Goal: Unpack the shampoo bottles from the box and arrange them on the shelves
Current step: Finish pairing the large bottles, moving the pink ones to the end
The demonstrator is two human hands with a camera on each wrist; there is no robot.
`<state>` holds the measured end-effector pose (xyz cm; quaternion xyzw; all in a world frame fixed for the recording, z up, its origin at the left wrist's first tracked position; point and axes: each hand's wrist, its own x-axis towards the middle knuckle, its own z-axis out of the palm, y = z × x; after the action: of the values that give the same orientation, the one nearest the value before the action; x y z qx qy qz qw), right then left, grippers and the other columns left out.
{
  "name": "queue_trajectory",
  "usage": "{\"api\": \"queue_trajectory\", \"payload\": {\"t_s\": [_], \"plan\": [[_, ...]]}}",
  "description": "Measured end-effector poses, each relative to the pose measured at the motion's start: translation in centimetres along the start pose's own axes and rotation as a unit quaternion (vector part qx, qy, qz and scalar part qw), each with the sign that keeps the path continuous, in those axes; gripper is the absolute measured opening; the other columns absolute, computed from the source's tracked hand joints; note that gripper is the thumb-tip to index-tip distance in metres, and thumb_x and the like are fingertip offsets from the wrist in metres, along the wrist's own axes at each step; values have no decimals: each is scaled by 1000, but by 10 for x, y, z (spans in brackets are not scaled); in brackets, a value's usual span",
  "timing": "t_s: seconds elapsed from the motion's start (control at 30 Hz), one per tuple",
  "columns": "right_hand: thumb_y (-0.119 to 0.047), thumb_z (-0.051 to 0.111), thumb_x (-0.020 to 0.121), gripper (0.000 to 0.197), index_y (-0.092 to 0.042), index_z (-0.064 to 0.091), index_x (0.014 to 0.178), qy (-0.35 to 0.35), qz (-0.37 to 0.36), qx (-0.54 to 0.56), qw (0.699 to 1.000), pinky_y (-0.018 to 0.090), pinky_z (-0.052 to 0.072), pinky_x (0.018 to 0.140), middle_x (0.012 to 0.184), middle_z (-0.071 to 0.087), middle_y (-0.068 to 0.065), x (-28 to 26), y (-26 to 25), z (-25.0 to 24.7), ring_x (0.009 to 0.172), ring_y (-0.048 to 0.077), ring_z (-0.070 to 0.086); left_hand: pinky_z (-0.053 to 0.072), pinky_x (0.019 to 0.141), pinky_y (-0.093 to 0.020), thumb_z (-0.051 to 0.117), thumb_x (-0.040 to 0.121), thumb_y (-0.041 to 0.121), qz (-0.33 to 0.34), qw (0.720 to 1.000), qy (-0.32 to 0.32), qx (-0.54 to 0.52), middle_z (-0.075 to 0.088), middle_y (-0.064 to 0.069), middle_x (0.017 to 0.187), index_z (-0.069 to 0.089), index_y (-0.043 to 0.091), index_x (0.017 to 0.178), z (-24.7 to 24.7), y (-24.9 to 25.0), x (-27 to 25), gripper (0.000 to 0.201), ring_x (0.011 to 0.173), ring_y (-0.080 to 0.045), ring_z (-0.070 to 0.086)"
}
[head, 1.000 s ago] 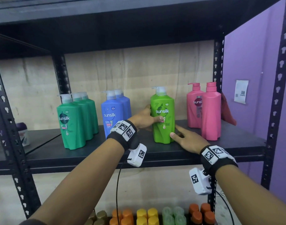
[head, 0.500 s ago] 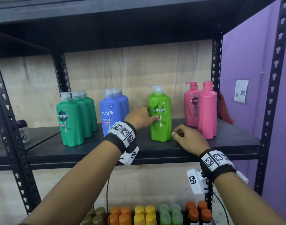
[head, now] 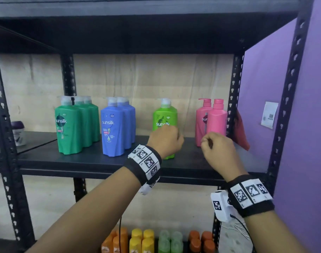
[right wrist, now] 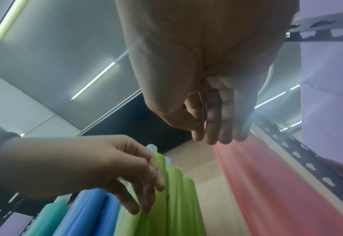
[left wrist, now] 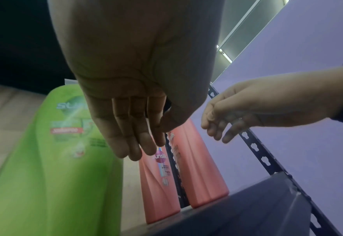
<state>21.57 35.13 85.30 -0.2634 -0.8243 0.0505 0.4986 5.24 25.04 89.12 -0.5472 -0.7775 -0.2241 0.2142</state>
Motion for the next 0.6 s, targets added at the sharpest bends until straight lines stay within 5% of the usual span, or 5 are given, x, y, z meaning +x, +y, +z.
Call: {"api": "queue_trajectory", "payload": {"t_s": [0.1, 0.23, 0.4, 0.47, 0.6], "plan": [[-16, 56, 94, 16, -11, 63, 80, -2, 10, -38, 999, 36, 47, 69, 81, 60, 5, 4, 10, -22, 76, 27, 58, 56, 82, -43, 52, 97, 25, 27, 998, -24, -49, 73, -18, 103, 73, 11, 103, 8, 17, -2, 26, 99, -40, 67], [-22, 55, 95, 15, -12, 63, 104, 16, 78, -15, 997, 35, 49, 76, 98, 63, 6, 10, 24, -35, 86, 24, 59, 55, 79, -42, 53, 96, 27, 16, 998, -28, -59, 73, -17, 99, 72, 11, 99, 20, 27, -1, 25, 95, -39, 67], [-35, 64, 96, 62, -11, 37, 146, -42, 165, 21, 985, 41, 45, 92, 135, 45, 17, 8, 35, -23, 110, 32, 56, 57, 80, -42, 53, 98, 35, 2, 997, -31, -77, 72, -14, 91, 74, 12, 95, 32, 35, -1, 31, 90, -37, 68], [-35, 70, 93, 77, -11, 28, 153, -55, 187, 52, 979, 44, 44, 102, 140, 42, 22, 9, 38, -12, 122, 39, 53, 56, 80, -41, 54, 98, 35, 3, 997, -30, -77, 73, -14, 92, 75, 13, 98, 34, 39, 0, 31, 91, -37, 68], [-34, 73, 90, 88, -12, 19, 156, -67, 204, 96, 972, 45, 45, 102, 143, 46, 26, 16, 49, 3, 125, 41, 54, 55, 79, -39, 54, 98, 35, 1, 997, -22, -78, 75, -15, 96, 74, 15, 100, 37, 45, -2, 27, 93, -37, 68]]}}
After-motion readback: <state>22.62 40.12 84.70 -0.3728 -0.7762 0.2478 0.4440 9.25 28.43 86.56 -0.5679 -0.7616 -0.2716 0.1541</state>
